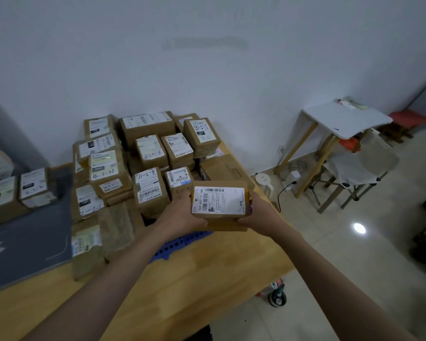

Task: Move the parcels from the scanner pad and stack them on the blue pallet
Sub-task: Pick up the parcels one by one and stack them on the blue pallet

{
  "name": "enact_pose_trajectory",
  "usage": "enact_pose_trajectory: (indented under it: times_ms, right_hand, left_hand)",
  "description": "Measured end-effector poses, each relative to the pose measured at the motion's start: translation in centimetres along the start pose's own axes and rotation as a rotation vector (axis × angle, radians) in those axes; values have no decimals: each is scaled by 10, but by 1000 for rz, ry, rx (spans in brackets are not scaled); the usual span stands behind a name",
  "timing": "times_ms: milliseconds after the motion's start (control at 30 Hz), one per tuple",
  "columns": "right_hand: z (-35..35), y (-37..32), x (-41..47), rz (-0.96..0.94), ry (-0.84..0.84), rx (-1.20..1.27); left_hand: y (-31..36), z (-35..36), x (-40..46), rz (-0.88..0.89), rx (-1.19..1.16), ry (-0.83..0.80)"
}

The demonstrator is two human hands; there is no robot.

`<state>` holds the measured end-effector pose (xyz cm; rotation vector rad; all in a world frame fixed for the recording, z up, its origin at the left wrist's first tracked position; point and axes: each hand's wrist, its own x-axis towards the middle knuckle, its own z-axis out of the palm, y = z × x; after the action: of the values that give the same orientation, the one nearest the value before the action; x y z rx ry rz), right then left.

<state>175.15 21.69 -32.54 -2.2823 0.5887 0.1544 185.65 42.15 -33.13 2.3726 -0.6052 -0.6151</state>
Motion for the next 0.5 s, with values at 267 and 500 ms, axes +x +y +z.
enact_pose_trajectory:
  times_ms: [267,500]
  right_hand:
    - [-18,16,63,-6,-39,48]
    - [-31,32,128,-79,-75,-18]
  left_hand:
    - [15,2,58,-27,-22,9]
    - [23,18,106,-160,12,76]
